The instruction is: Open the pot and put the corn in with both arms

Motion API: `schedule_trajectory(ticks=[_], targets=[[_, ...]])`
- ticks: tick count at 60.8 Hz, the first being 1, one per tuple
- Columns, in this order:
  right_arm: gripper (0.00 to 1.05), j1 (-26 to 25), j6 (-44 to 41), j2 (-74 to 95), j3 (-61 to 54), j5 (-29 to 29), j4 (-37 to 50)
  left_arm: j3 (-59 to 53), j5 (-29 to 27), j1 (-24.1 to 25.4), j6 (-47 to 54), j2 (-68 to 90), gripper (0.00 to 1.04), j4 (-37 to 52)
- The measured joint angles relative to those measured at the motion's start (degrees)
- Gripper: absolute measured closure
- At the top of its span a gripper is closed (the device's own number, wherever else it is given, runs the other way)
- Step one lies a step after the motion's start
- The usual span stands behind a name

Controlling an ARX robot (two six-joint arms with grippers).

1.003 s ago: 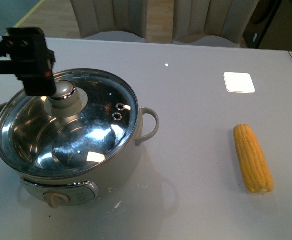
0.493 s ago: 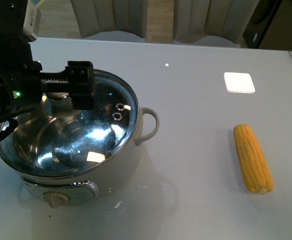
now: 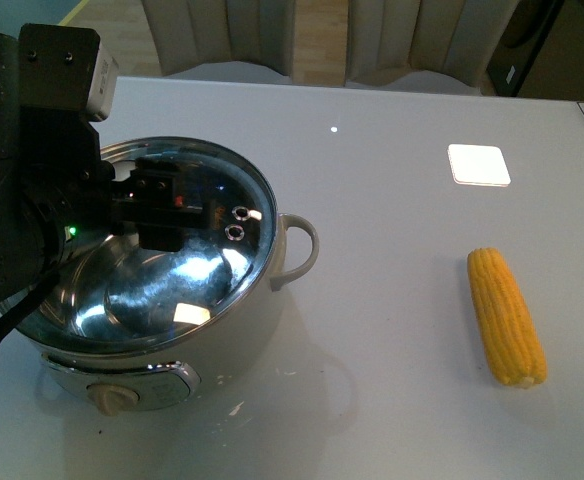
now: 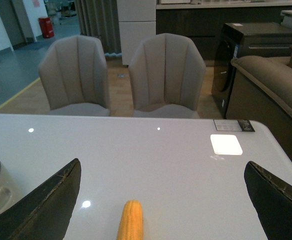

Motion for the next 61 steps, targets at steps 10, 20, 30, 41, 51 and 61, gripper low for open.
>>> schedule_trajectory(ticks=[10, 20, 30, 41, 51, 61], targets=[[0.09, 0.0, 0.0, 0.0, 0.0, 0.0, 0.0, 0.0, -0.5, -0.1, 0.3, -0.5, 0.59, -0.5], [0.09, 0.0, 0.0, 0.0, 0.0, 0.0, 0.0, 0.0, -0.7, -0.1, 0.5, -1.9, 0.60, -2.6], [0.09, 0.0, 0.0, 0.0, 0.0, 0.0, 0.0, 0.0, -1.1, -0.1, 1.2, -4.2, 0.60, -5.0], [0.09, 0.0, 0.0, 0.0, 0.0, 0.0, 0.0, 0.2, -1.6, 0.5, 2.3, -8.7, 0.60, -8.0], [0.09, 0.0, 0.0, 0.0, 0.0, 0.0, 0.0, 1.7, -0.9, 2.8, 3.2, -13.9, 0.60, -10.6], [0.09, 0.0, 0.0, 0.0, 0.0, 0.0, 0.0, 2.0, 2.8, 8.7, 5.1, -19.6, 0.60, -11.3]])
